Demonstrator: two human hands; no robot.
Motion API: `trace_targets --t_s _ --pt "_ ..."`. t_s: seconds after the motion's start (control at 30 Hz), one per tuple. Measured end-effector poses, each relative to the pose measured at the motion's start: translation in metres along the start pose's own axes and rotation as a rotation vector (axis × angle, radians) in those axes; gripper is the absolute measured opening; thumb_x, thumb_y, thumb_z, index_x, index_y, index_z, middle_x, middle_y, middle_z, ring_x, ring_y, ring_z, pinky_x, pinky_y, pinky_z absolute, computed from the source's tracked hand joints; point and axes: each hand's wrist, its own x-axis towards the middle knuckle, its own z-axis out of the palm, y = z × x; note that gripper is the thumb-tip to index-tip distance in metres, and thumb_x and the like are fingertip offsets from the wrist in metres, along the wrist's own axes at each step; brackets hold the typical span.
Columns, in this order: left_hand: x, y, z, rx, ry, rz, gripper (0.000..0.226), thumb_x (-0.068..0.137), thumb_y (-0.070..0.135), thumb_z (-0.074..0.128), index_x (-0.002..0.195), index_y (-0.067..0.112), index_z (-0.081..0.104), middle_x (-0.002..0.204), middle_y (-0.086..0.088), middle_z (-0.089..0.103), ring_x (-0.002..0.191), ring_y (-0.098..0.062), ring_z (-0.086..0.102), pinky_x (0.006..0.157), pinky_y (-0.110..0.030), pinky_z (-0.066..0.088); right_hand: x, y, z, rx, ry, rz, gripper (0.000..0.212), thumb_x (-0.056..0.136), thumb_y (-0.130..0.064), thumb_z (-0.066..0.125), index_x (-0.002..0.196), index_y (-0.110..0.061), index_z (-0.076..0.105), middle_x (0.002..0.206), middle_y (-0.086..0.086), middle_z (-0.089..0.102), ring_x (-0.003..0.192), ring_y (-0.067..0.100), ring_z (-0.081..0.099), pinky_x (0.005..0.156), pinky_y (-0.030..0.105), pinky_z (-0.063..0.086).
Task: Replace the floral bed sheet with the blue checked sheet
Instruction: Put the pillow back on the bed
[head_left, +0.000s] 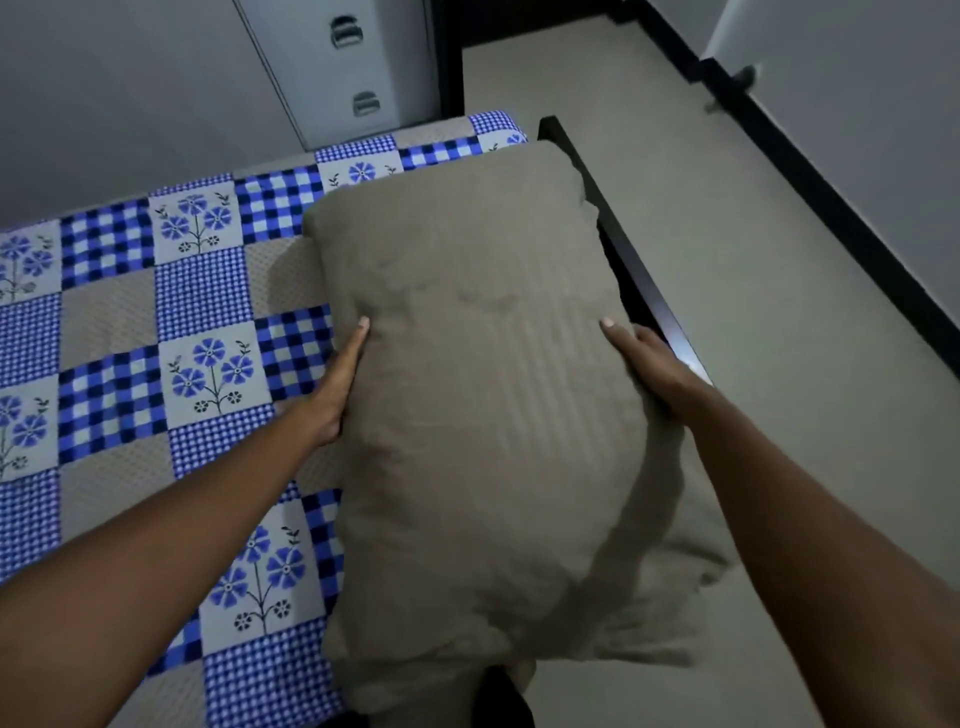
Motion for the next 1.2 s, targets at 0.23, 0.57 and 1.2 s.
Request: trace_targets --t_s 0.23,0.57,1.2 --pt "-0.01 -0.003 0.022 -0.119 -0.009 -0.031 0.083 0.075 0.078 0.055 0.139 0.027 0.052 0.124 -0.005 0.068 0.116 -0.023 0.063 0.106 -0.043 0.045 -0.001 0.005 0.006 0.102 -0.084 -0.064 0.093 0.075 -0.079 0.063 0.15 -0.03 0.038 0.145 -0.023 0.045 0.132 0.0 0.044 0.115 0.028 0.032" --pt "-0.025 0.008 0.033 -0.233 0.078 0.132 0.043 0.093 0.056 0.052 0.119 0.023 0.062 0.102 0.0 0.073 0.083 -0.01 0.071 0.075 -0.028 0.055 -0.024 -0.019 -0.006 0.314 -0.172 -0.137 0.032 0.093 -0.041 0.066 0.122 -0.03 0.06 0.098 -0.03 0.064 0.08 -0.023 0.06 0.069 0.002 0.047" --pt "-0.308 0.036 -0.233 -0.3 0.214 0.414 0.048 0.093 0.05 0.056 0.127 0.018 0.063 0.113 -0.001 0.072 0.103 -0.014 0.068 0.098 -0.031 0.05 -0.273 -0.174 0.197 0.418 -0.341 -0.316 0.045 0.09 -0.034 0.068 0.131 -0.017 0.062 0.118 0.007 0.072 0.108 0.023 0.07 0.084 0.034 0.056"
